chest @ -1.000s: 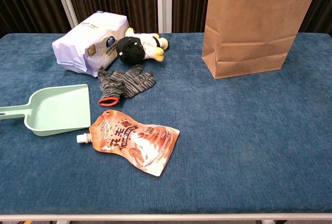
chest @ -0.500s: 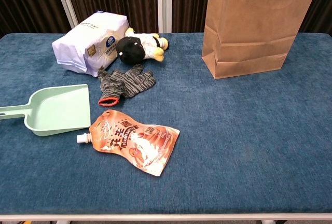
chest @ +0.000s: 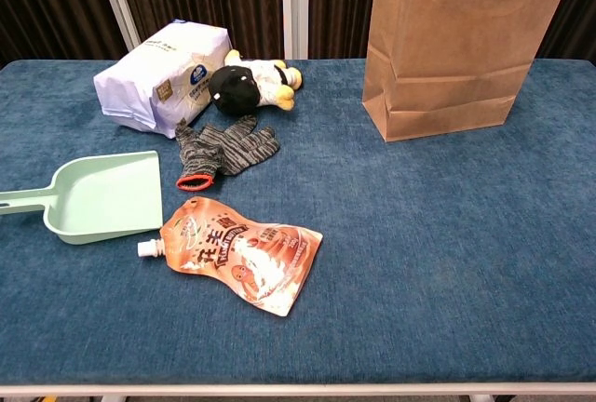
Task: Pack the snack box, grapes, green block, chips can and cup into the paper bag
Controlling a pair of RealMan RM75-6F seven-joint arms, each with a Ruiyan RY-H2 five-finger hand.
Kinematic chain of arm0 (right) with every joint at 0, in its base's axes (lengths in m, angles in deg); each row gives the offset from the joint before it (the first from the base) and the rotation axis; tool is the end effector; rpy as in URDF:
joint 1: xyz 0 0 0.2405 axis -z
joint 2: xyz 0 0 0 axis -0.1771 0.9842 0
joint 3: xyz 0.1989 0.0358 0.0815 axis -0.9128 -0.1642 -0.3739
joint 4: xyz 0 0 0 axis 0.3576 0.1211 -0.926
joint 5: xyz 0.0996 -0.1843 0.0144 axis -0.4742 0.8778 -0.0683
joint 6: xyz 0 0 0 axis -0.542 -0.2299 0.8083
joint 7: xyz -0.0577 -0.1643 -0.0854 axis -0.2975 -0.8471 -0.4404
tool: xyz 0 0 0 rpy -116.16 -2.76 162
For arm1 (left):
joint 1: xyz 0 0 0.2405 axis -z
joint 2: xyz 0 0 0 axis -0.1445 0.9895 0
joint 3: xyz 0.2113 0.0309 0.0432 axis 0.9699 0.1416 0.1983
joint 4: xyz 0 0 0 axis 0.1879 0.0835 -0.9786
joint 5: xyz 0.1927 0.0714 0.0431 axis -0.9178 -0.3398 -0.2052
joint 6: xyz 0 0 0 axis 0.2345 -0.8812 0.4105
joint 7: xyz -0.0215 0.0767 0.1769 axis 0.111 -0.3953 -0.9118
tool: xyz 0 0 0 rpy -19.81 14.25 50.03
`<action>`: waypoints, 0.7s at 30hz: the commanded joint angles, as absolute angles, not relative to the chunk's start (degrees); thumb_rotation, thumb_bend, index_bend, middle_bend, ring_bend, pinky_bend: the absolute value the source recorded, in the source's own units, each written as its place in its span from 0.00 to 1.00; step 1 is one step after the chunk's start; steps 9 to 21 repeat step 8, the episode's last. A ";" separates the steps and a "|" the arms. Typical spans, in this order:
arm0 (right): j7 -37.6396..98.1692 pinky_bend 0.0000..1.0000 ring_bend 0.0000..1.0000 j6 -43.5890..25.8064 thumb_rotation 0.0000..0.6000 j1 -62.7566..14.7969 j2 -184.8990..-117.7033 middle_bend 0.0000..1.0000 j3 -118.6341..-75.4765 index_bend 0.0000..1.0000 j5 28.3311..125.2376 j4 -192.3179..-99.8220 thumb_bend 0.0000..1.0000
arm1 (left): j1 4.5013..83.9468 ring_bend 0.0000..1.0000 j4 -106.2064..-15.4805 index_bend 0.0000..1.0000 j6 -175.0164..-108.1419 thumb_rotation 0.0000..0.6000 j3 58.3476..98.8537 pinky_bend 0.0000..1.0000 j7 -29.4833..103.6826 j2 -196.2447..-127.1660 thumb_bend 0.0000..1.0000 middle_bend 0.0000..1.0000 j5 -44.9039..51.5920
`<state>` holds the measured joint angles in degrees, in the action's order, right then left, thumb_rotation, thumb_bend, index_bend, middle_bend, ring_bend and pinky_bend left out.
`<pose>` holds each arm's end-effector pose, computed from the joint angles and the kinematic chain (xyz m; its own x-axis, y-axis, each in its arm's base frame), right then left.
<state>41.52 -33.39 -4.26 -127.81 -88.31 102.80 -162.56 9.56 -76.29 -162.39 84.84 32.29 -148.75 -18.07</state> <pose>-0.2356 -0.2668 0.1691 0.2768 0.0759 0.9579 -0.9325 -0.2193 0.2869 -0.3055 0.2061 0.1195 0.4441 0.0529 0.8944 0.8880 0.1067 -0.4472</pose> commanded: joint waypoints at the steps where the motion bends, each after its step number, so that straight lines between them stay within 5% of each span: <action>1: 43.24 0.21 0.02 -34.80 1.00 -0.79 -129.98 0.16 -84.90 0.07 105.02 -160.35 0.17 | 9.51 0.12 -76.28 0.24 -163.24 1.00 84.59 0.15 31.68 -149.04 0.04 0.20 -18.45; 6: 44.16 0.11 0.00 -36.54 1.00 1.63 -131.22 0.09 -83.76 0.00 106.67 -159.31 0.18 | 9.30 0.12 -75.22 0.24 -166.27 1.00 83.75 0.15 30.68 -150.20 0.04 0.20 -19.85; 21: 43.74 0.10 0.00 -37.37 1.00 2.20 -131.80 0.09 -84.00 0.00 107.11 -158.96 0.18 | 9.28 0.12 -75.24 0.24 -166.51 1.00 83.85 0.15 30.47 -150.18 0.04 0.20 -20.19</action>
